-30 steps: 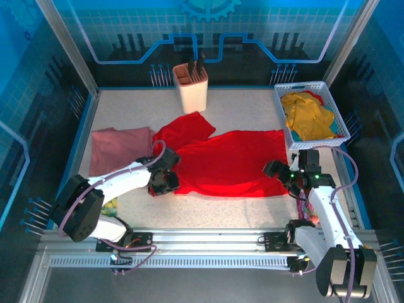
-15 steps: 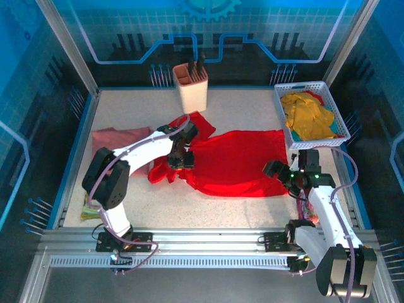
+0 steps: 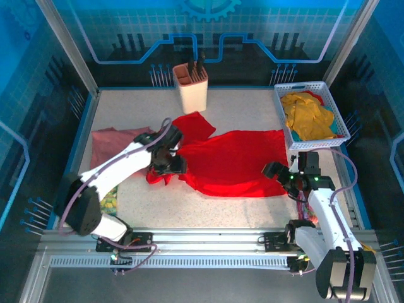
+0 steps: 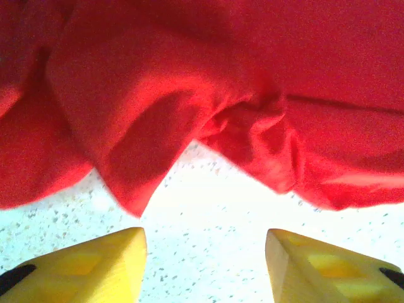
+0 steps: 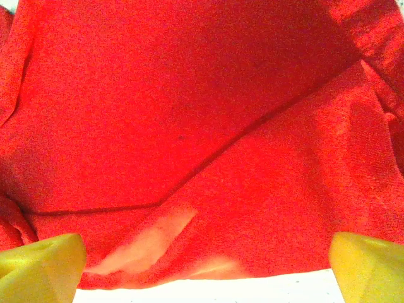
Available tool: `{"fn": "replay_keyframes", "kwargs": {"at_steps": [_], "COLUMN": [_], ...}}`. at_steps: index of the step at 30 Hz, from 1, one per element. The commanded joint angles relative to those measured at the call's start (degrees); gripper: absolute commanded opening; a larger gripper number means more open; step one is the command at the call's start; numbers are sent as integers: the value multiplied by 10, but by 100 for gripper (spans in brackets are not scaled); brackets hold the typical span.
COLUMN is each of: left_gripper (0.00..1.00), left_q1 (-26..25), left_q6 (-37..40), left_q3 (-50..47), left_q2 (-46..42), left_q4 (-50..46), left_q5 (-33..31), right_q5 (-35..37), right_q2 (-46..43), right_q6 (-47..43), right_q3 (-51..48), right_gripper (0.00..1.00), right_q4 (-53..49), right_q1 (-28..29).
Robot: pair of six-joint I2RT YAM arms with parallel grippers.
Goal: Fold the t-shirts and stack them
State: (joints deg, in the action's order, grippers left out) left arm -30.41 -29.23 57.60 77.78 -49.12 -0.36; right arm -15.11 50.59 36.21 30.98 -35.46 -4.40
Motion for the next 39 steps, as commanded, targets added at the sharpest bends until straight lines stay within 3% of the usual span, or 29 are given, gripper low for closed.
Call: {"fn": "replay_keyframes", "kwargs": {"at_steps": [1,7,13,20,30,39], "left_gripper": [51,49,46,43,47,36], "left_q1": [-1,-11,-31,-50,-62,-63], "left_q6": [-43,-97,-80,-52,-44,-46], "left_q3": [-80,-211,-248,-260,-267,-259], "left_q2": [-57,-156,-157,-146,-123,-80], "left_q4": [13,115,198,255,256,279], "left_q5": [-13,-90,-158,-166,-162,-183], "right_q5": [-16,-16,-17,-19,-23,-28], "right_q2": [8,15,13,10,20,22], "right_q6": [5,3,-2,2,2,4], "right_q3": [7,8,11,10,14,14], "right_gripper": [99,99,99,99,99,99], "right_q4": [11,19,12,12,16,18], "right_q1": [9,10,10,10,10,11]}}
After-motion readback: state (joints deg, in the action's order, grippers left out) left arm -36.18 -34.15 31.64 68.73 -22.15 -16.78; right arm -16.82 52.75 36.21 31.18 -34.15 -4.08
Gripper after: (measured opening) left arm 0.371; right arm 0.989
